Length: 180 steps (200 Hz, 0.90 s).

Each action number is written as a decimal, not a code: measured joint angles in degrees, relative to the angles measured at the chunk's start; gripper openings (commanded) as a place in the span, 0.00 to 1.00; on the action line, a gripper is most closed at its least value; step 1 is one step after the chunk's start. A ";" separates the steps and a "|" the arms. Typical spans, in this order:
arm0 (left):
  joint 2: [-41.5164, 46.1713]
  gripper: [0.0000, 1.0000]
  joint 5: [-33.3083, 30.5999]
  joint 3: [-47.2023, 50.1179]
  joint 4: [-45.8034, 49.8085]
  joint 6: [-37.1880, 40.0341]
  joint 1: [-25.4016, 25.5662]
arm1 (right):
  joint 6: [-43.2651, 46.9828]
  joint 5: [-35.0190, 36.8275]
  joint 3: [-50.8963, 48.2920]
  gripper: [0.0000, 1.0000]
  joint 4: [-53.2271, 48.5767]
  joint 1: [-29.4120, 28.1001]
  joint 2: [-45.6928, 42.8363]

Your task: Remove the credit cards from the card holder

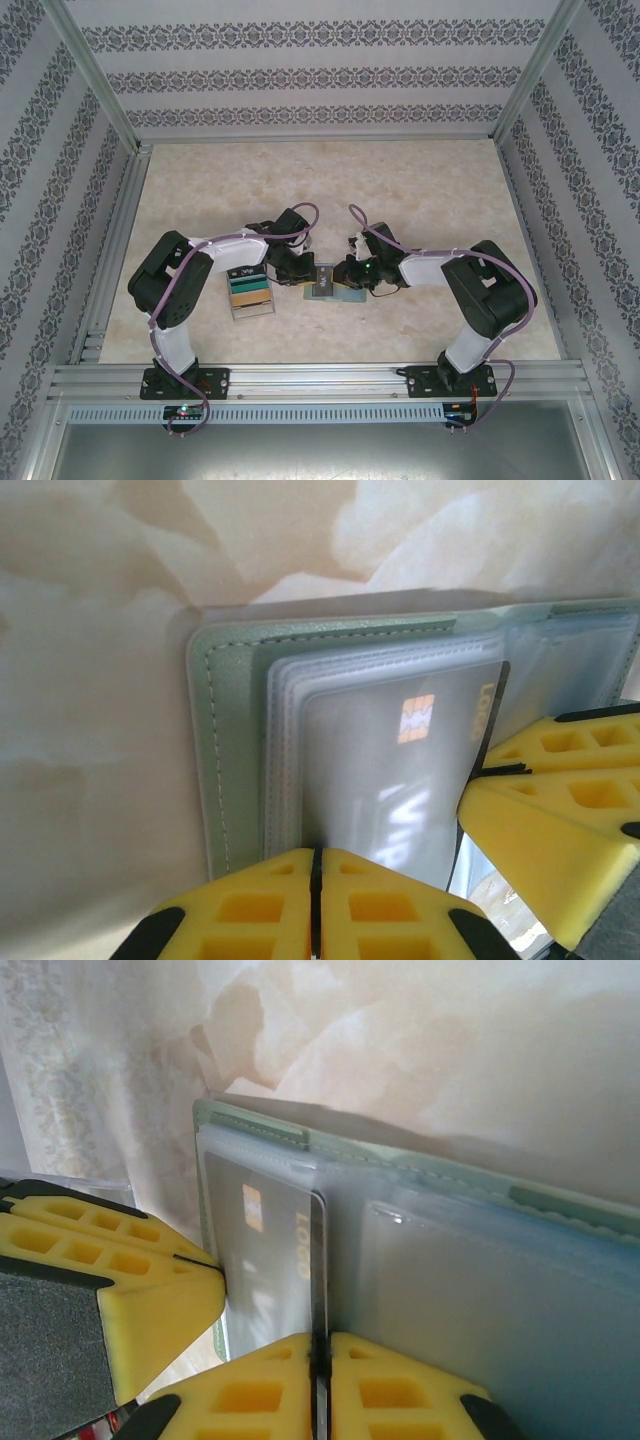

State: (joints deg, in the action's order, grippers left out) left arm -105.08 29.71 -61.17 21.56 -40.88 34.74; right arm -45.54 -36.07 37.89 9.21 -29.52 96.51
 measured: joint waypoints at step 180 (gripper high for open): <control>0.87 0.24 -1.70 -0.72 1.97 0.61 -0.74 | -0.15 -0.92 -2.89 0.00 1.55 2.45 -1.73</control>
State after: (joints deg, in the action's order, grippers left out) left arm -104.20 28.01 -61.89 23.53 -40.27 34.00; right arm -45.69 -36.99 35.00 10.76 -27.07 94.78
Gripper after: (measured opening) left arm 0.291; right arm 0.063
